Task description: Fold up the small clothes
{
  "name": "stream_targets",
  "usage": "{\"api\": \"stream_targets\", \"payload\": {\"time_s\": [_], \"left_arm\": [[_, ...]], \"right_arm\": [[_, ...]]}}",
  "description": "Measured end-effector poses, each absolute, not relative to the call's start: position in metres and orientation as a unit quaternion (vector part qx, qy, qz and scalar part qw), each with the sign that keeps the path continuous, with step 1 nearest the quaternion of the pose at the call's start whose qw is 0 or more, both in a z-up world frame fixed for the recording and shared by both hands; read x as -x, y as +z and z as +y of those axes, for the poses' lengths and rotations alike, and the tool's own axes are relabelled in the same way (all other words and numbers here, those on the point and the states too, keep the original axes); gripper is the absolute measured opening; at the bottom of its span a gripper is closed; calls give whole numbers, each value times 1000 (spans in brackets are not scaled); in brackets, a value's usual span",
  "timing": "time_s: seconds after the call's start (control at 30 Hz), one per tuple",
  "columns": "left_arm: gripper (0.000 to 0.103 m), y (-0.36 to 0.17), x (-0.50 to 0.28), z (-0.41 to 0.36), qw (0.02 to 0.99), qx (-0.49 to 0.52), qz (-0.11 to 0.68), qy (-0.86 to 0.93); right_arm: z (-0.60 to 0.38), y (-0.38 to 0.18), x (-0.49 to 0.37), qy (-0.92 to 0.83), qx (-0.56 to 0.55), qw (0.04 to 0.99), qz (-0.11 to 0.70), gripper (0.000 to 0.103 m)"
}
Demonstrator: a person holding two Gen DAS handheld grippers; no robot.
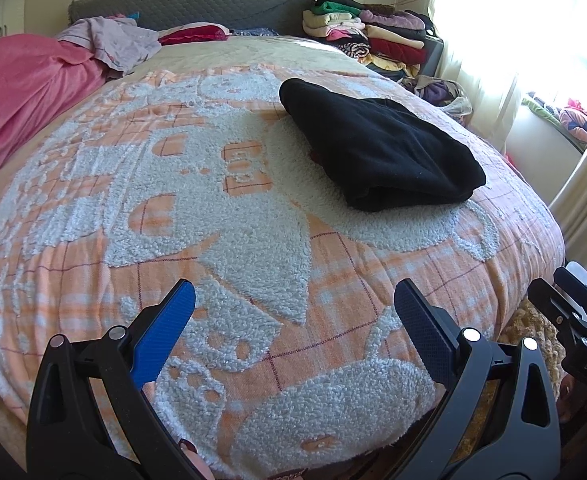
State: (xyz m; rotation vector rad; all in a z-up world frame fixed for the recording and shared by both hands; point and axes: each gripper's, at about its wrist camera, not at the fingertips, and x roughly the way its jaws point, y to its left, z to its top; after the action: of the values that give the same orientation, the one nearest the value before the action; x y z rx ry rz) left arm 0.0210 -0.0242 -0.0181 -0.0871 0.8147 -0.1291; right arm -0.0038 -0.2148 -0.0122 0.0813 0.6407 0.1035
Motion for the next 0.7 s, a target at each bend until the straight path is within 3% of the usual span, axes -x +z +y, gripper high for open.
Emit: {"api": "stream_targets", "payload": {"time_s": [0.7], "left_arm": [[93, -16, -19, -21, 914, 47, 399, -63]], "right_arm": [[-215, -10, 6, 49, -40, 948, 312, 98]]}}
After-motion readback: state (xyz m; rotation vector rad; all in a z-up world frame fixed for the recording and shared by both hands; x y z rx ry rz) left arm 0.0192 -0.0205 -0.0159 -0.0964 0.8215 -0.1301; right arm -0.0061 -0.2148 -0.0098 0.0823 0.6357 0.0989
